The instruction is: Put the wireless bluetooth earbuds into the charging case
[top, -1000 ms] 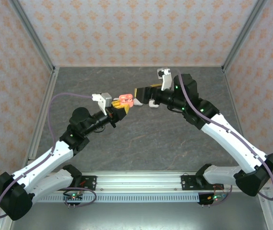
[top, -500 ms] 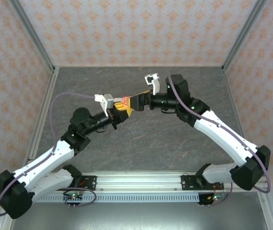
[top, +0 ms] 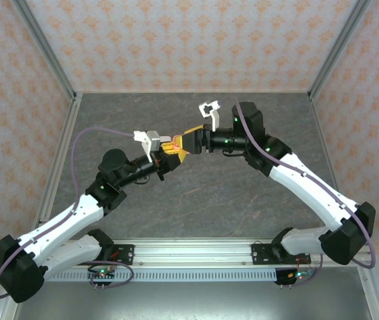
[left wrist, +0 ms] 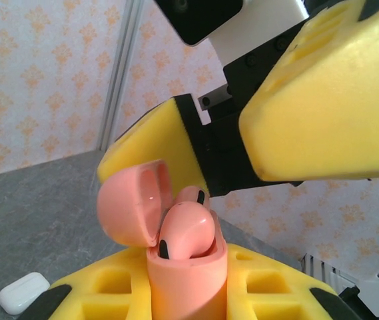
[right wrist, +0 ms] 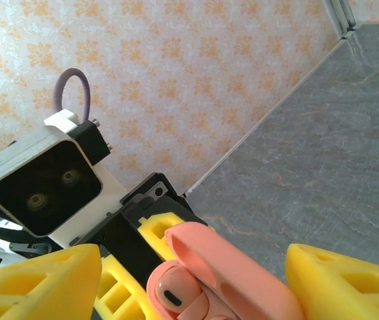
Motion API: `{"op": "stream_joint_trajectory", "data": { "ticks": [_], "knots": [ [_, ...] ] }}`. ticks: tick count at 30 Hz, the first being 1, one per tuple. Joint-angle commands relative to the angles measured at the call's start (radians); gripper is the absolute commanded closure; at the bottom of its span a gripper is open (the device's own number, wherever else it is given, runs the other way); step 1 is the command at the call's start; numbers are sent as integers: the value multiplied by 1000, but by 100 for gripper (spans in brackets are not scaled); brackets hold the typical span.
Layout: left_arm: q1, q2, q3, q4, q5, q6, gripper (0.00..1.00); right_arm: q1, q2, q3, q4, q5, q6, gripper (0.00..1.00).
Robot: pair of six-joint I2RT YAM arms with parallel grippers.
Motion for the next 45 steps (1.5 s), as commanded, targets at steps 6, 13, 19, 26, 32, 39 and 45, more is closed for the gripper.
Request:
{"op": "stream_joint_trajectory", "data": {
  "ticks": [6, 13, 19, 26, 32, 39, 45],
  "knots": [
    [-4, -6, 24, -25, -45, 33, 100, 3, -89, -14, -20, 25, -59, 28],
    [-4, 8, 53, -145, -109, 38, 100, 3, -131, 29, -228, 375, -152, 22],
    [-4, 148, 101, -362, -242, -15, 100, 3, -210, -38, -221, 572, -166, 13],
    [-4, 388, 117, -358, -255, -181, 100, 4, -280, -121, -172, 610, -152, 4],
    [5, 581, 225, -425, -191, -251, 100, 3, -281, -123, -192, 594, -165, 0],
    [10, 720, 292, -420, -156, -337, 100, 4, -286, -123, -217, 592, -176, 1],
    [16, 799, 314, -416, -163, -365, 95, 3, -294, -122, -243, 599, -184, 1]
  ]
}}
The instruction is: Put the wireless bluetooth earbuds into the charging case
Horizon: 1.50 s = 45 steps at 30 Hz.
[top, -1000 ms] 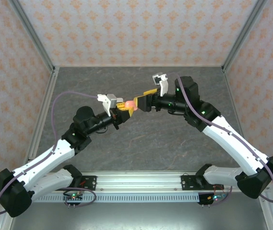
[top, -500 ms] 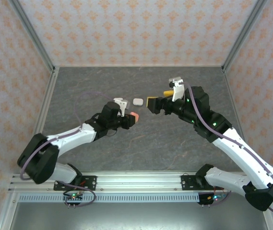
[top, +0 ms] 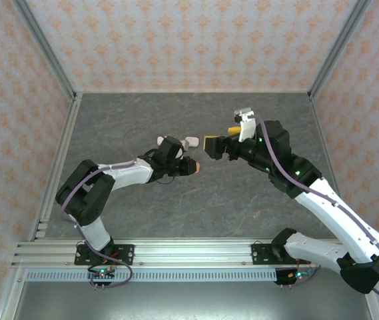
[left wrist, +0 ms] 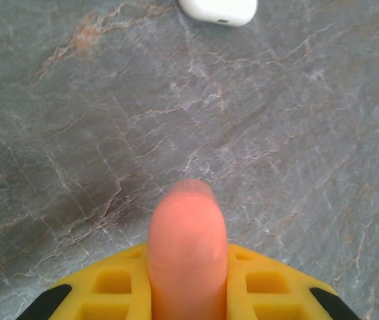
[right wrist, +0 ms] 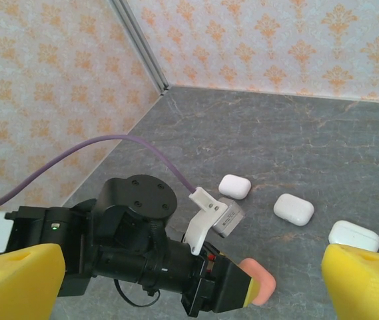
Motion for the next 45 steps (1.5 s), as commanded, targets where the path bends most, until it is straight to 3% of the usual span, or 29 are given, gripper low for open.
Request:
{"op": "stream_joint_trajectory", "data": {
  "ticks": [1, 11, 17, 24, 29, 36, 41, 45],
  "knots": [
    [14, 31, 31, -7, 1, -38, 94, 2, -25, -4, -19, 24, -24, 1],
    [39, 51, 6, -10, -3, -48, 55, 2, -29, -6, -35, 40, -33, 1],
    [58, 6, -13, -61, -64, -24, 46, 2, -29, 12, -94, 122, -47, 1],
    [76, -196, -51, -134, -206, 54, 37, -15, -51, -27, -116, 348, -51, 1],
    [105, -373, -54, -218, -363, 139, 28, -66, -83, -181, 0, 524, -52, 1],
    [166, -621, -111, -266, -684, 260, 21, -241, -77, -418, 218, 713, -101, 1],
    [186, -742, -240, -113, -905, 388, 16, -397, -10, -604, 515, 668, -164, 1],
    [198, -733, -330, 36, -990, 548, 4, -432, 111, -725, 814, 619, -239, 1]
  ]
}}
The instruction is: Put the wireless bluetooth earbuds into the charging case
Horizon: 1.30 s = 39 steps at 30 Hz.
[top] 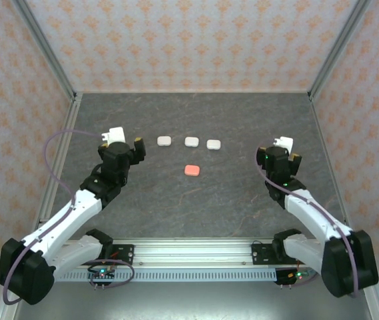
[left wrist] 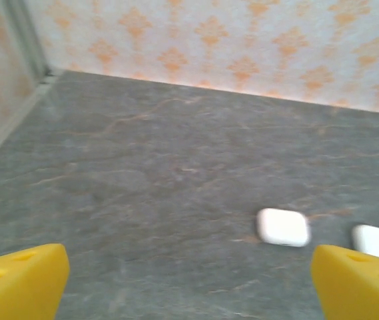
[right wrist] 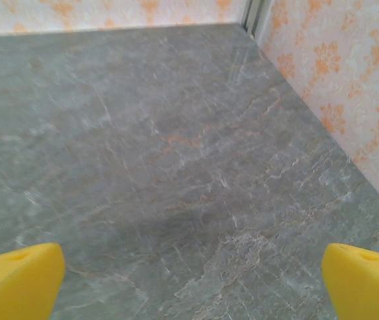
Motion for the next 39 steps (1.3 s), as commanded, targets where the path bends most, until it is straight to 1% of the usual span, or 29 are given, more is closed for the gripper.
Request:
{"op": "stream_joint_trajectory", "data": {
  "ticks": [1, 3, 6, 8, 10, 14, 15, 16, 17, 18, 21, 23, 26, 28, 29, 30, 31, 32, 33, 34, 39],
  "knots": [
    [22, 29, -42, 123, -159, 175, 3, -25, 92, -69, 379, -25, -72, 1],
    [44, 54, -45, 133, -157, 191, 2, -49, 163, -91, 486, -65, -76, 1],
    [75, 78, -87, 223, -134, 199, 2, -88, 258, -104, 606, -100, -82, 1],
    [91, 91, -127, 311, -118, 213, 2, -119, 302, -103, 628, -147, -65, 1],
    [110, 110, -152, 364, -100, 232, 1, -146, 343, -117, 682, -198, -53, 1],
    [150, 158, -178, 433, -49, 288, 1, -176, 465, -116, 780, -260, -40, 1],
    [162, 166, -186, 451, -32, 293, 1, -180, 470, -76, 705, -265, -37, 1],
    [179, 176, -195, 473, -6, 294, 1, -207, 457, -41, 614, -299, -17, 1],
    [193, 186, -205, 499, 14, 294, 1, -247, 461, -41, 635, -372, 5, 1],
    [204, 198, -218, 529, 26, 293, 1, -253, 461, -46, 639, -384, 8, 1],
    [248, 250, -257, 637, 52, 275, 0, -253, 457, -44, 630, -386, 7, 1],
    [287, 292, -288, 719, 111, 234, 0, -252, 459, -44, 632, -386, 7, 1],
    [308, 390, -341, 890, 130, 210, 0, -253, 458, -43, 630, -386, 7, 1],
    [314, 469, -341, 958, 146, 205, 0, -253, 459, -43, 629, -385, 6, 1],
    [316, 510, -324, 976, 149, 214, 0, -253, 458, -43, 630, -386, 6, 1],
    [317, 508, -294, 914, 157, 212, 0, -253, 459, -43, 629, -386, 6, 1],
    [323, 502, -247, 811, 175, 204, 0, -253, 458, -43, 630, -386, 6, 1],
    [325, 522, -225, 808, 183, 214, 0, -253, 459, -43, 630, -385, 6, 1],
    [331, 509, -222, 774, 199, 207, 0, -253, 458, -43, 631, -386, 6, 1],
    [338, 516, -226, 796, 205, 206, 0, -253, 459, -45, 630, -386, 6, 1],
    [338, 513, -223, 787, 205, 206, 0, -251, 456, -46, 632, -386, 4, 1]
  ]
}}
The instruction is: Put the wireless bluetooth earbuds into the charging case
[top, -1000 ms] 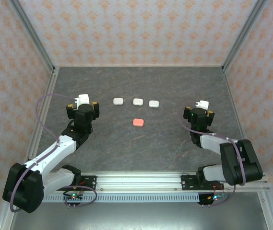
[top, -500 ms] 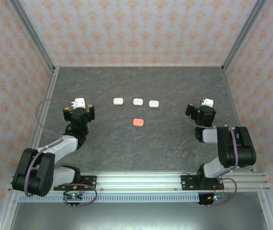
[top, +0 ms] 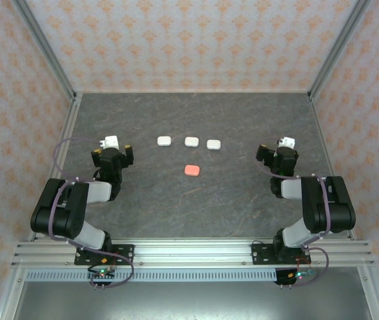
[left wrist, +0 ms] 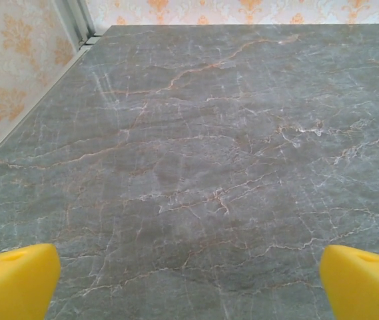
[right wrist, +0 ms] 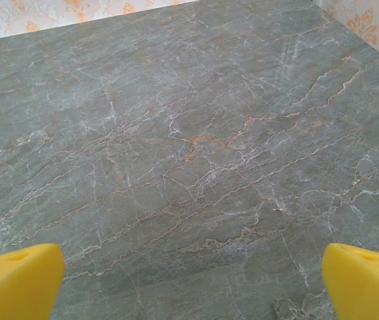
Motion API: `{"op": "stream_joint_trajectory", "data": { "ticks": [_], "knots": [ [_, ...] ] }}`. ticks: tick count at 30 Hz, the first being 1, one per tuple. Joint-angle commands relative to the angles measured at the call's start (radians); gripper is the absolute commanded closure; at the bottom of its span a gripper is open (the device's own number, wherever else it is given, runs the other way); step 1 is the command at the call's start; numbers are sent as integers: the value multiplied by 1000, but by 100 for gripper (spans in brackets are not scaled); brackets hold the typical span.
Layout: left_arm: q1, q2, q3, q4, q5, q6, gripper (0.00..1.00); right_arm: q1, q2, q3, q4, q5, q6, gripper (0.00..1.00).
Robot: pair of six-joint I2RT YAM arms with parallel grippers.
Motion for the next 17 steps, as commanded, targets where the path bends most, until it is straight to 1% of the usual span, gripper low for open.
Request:
{"op": "stream_joint_trajectory", "data": {
  "ticks": [1, 7, 17],
  "knots": [
    [6, -8, 12, 7, 10, -10, 0, 2, -10, 14, 7, -6, 14, 1],
    [5, -8, 12, 7, 9, -9, 0, 19, -9, 16, 5, 26, 5, 1],
    [5, -8, 12, 6, 9, -9, 0, 21, -8, 19, 1, 26, 3, 1]
  ]
}}
